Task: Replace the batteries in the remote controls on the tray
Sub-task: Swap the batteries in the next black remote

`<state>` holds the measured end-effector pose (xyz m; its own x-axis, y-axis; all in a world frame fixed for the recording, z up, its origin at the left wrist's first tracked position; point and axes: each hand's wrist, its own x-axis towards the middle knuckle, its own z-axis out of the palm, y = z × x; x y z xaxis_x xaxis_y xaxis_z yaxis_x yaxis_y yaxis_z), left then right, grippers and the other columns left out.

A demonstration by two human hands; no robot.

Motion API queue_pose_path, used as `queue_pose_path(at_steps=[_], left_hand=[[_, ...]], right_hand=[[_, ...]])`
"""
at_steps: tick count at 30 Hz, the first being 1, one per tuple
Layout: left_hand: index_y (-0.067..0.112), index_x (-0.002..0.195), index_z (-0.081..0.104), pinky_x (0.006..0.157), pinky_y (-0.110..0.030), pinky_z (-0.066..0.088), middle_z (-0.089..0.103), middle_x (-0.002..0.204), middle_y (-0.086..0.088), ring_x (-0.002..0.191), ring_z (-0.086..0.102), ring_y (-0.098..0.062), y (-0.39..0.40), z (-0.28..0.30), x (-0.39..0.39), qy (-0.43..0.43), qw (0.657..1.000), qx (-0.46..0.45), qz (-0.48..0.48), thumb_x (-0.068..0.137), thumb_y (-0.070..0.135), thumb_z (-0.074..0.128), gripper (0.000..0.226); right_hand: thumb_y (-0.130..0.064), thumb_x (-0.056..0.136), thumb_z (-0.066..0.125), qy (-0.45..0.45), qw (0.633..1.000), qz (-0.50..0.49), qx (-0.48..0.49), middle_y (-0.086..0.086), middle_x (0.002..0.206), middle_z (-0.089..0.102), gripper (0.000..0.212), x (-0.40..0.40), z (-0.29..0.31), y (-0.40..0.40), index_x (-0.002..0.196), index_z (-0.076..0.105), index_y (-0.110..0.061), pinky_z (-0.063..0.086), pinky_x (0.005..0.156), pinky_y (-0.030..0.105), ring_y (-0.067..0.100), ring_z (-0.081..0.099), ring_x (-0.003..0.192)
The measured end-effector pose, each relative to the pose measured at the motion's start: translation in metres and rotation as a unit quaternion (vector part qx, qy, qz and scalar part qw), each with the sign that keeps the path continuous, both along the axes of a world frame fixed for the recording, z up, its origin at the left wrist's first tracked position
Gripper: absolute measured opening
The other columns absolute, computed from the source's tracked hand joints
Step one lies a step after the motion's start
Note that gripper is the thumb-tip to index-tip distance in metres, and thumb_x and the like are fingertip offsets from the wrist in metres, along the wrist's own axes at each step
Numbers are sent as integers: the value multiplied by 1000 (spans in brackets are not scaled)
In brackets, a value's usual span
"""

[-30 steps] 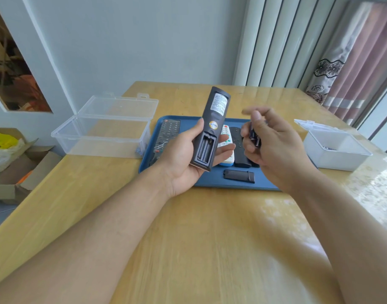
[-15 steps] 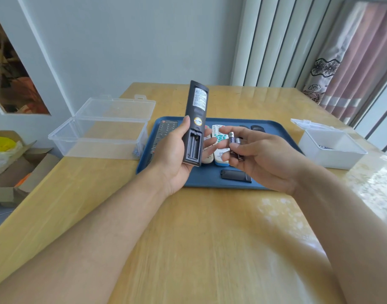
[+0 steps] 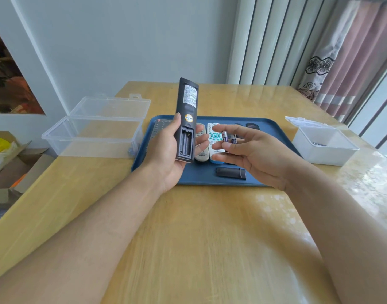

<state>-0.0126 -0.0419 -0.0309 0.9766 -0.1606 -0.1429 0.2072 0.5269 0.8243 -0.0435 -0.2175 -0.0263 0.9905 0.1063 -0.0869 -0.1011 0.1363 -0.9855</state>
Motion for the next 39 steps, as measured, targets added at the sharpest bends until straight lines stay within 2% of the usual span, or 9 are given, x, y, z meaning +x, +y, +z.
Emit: queue_pose_path(at_steps=[4,9,12,17,23,25,28,35,39], left_hand=[[9,107,67,89,-41,61,74,93,-12,88,70,-27,0,-2,2,-13,1000,0,8,107,37,47,35],[17,105,68,50,-23,45,75,96,-7,67,60,-17,6,1,5,-22,998,45,27,106,39,47,31],[19,103,67,50,-23,45,75,97,-7,66,60,-17,9,4,6,-26,998,38,50,105,39,48,27],[16,114,67,49,-25,46,78,97,-7,63,64,-17,18,10,11,-47,995,32,79,104,38,51,29],[13,117,67,59,-27,53,77,102,-9,64,66,-19,82,29,32,-89,983,57,150,106,35,47,32],[19,108,69,66,-28,53,79,95,-6,64,68,-17,113,32,44,-118,966,109,200,106,34,46,27],[22,97,67,64,-25,52,77,88,-2,60,67,-13,160,33,62,-140,939,165,268,107,31,45,25],[26,95,64,61,-19,54,76,93,-3,68,67,-11,214,23,84,-79,926,149,336,107,34,46,22],[25,86,62,71,-28,56,76,86,-2,71,68,-16,214,9,86,-17,917,101,386,104,35,50,23]], right_hand=[[6,101,48,7,999,-34,2,20,102,66,36,1,-2,0,130,59,-11,60,89,34,34,73,95],[11,99,47,48,993,-50,92,22,109,61,30,0,2,-1,125,55,-2,60,88,35,39,73,98],[10,99,47,54,995,-40,76,25,117,61,31,0,1,1,126,55,0,59,89,34,37,73,101],[5,100,50,5,995,-83,58,18,109,58,37,4,-4,10,134,52,-8,61,86,36,38,73,98],[-5,100,58,-108,980,-22,-164,11,106,59,24,24,13,50,117,63,-21,62,71,34,26,76,91],[-3,99,59,-137,966,0,-221,7,101,60,27,34,21,78,110,63,-27,63,73,36,24,75,89],[0,95,58,-169,947,24,-272,2,93,60,33,56,36,124,104,64,-31,63,79,43,28,72,83],[-1,93,61,-203,863,99,-452,-1,89,59,31,112,44,210,115,68,-21,57,88,48,30,72,91],[-4,91,63,-193,790,137,-565,-6,90,54,32,132,30,234,117,71,-21,56,85,33,23,63,96]])
